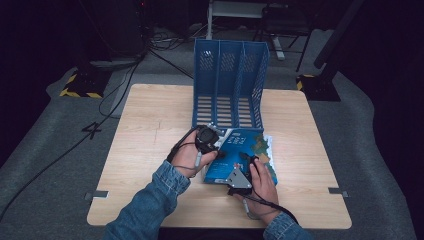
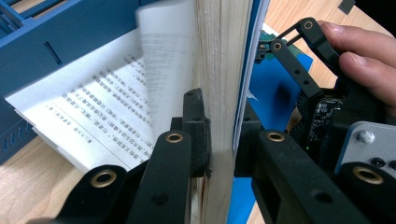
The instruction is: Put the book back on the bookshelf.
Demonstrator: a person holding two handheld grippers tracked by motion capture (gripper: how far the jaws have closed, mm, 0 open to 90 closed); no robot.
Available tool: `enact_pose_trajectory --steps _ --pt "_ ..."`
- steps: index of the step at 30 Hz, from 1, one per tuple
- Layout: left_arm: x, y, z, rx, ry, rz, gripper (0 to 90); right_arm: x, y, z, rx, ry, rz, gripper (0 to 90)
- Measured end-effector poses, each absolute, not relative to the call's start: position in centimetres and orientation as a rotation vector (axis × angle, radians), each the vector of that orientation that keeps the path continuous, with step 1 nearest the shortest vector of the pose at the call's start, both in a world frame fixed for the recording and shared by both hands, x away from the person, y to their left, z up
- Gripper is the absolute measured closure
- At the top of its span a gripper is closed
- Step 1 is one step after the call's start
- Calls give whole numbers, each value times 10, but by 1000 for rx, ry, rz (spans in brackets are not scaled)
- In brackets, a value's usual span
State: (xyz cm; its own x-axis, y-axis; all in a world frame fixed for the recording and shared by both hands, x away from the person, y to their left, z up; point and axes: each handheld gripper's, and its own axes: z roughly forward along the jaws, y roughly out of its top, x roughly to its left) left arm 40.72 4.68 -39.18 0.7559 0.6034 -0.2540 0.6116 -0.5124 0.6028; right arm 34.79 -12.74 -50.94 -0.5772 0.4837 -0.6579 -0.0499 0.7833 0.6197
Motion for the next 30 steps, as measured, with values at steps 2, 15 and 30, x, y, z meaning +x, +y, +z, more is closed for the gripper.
enact_pose_trajectory --steps 2,15,30 --pt "407 47 -392 2254 907 -11 804 348 -127 -509 323 2080 750 8" --pt "419 58 -398 2167 944 -94 805 339 -123 -488 190 2169 614 321" --pt "433 76 -411 2091 1010 -209 771 333 -134 -463 146 2199 625 551"
